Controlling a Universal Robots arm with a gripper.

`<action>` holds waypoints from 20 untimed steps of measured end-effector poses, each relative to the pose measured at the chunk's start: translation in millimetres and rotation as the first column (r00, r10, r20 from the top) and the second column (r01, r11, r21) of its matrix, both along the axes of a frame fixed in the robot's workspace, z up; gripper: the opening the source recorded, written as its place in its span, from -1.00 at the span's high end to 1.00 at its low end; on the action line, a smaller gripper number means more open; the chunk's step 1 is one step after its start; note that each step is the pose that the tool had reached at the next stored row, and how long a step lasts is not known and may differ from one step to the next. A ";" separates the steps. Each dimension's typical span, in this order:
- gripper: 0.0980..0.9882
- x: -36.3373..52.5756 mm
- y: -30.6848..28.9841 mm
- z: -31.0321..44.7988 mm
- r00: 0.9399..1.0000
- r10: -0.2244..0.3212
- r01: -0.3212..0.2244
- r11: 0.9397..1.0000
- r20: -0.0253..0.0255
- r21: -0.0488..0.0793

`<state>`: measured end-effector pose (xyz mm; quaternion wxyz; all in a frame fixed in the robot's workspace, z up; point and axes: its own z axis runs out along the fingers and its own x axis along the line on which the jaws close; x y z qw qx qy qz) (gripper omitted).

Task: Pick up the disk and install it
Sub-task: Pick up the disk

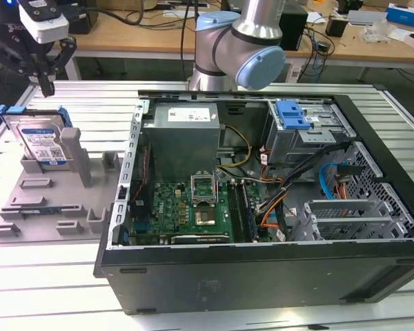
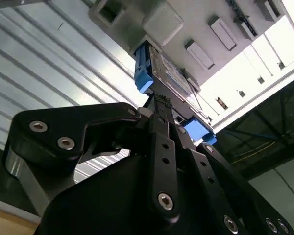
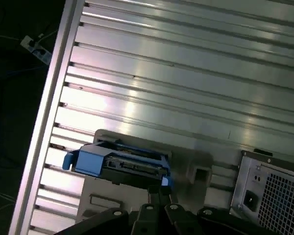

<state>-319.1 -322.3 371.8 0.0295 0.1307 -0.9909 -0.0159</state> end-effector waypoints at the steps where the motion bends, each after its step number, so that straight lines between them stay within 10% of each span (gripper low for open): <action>1: 0.98 0.0 0.0 -0.1 0.999 0.046 -0.046 0.999 0.000 0.000; 5: 0.96 0.0 0.0 -0.1 0.991 0.130 -0.130 0.991 0.000 0.000; 6: 0.69 0.0 0.0 -0.1 0.986 0.164 -0.164 0.986 0.000 0.000; 8: 0.28 0.0 0.0 -0.1 0.964 0.267 -0.267 0.964 0.000 0.000; 12: 0.25 0.0 0.0 -0.2 0.938 0.348 -0.348 0.938 0.000 0.000; 17: -0.16 0.0 0.0 -0.2 0.882 0.472 -0.472 0.882 0.000 0.000; 20: -0.16 0.0 0.0 -0.2 0.859 0.512 -0.512 0.859 0.000 0.000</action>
